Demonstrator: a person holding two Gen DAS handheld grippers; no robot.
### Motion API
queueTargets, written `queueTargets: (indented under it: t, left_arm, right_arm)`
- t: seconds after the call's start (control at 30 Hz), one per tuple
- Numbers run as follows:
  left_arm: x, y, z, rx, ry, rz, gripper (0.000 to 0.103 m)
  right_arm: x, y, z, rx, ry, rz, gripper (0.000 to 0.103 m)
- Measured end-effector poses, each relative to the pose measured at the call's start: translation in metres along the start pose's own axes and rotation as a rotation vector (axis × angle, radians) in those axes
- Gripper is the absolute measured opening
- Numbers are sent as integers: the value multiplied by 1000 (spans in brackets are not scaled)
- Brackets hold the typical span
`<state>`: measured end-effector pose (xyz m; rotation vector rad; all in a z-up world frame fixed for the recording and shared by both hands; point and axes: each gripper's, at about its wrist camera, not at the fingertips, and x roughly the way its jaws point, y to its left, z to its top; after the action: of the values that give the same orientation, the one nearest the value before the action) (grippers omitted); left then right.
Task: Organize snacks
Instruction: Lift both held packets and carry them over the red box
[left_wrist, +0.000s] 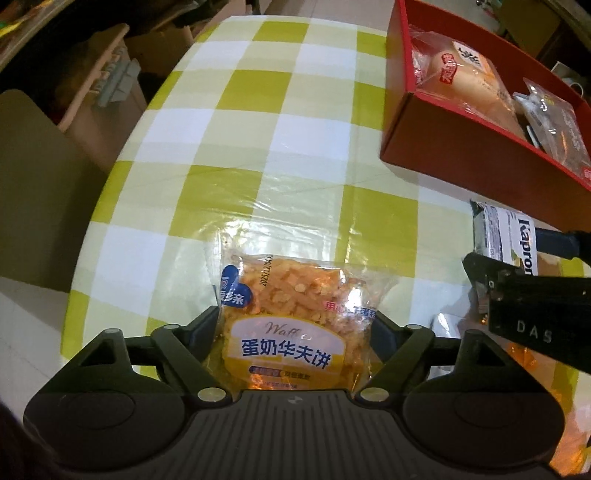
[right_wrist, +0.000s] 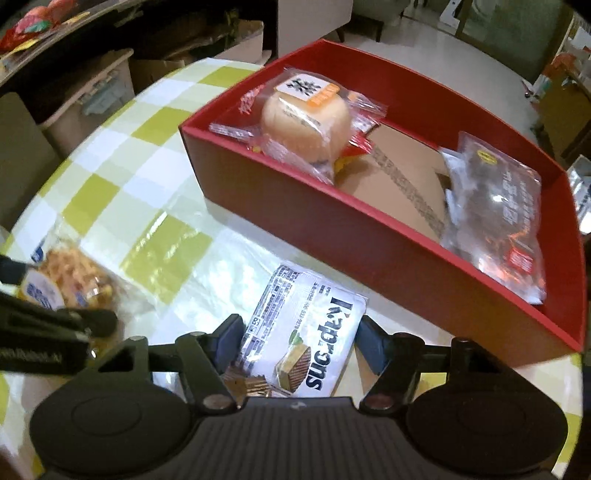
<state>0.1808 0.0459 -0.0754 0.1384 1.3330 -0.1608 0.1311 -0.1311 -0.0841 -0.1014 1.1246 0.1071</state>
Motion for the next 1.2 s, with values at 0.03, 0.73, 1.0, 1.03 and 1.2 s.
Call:
queueTargets:
  t: [0.03,0.73,1.0,1.03,1.2]
  left_arm:
    - [-2,-1,-1,-1,-2,-2,85]
    - [-48,-73,-12,137,-128,-38,85]
    - [-56,-91,-13,176,-175,-1,85]
    - [-56,-93,-13,180,-183,7,85]
    - [-59,-101,-12,204,-211,37,85]
  right_arm:
    - [-3,-2,-4,5,1,-4,76]
    - [-92,-44,-63,133,-103,-60,76]
    - [-96,-52,-64,125,-124,-87,76]
    - [-95,-53,-63,124,-124,-88,76]
    - [-95,-59,-61,124,-133,-88,76]
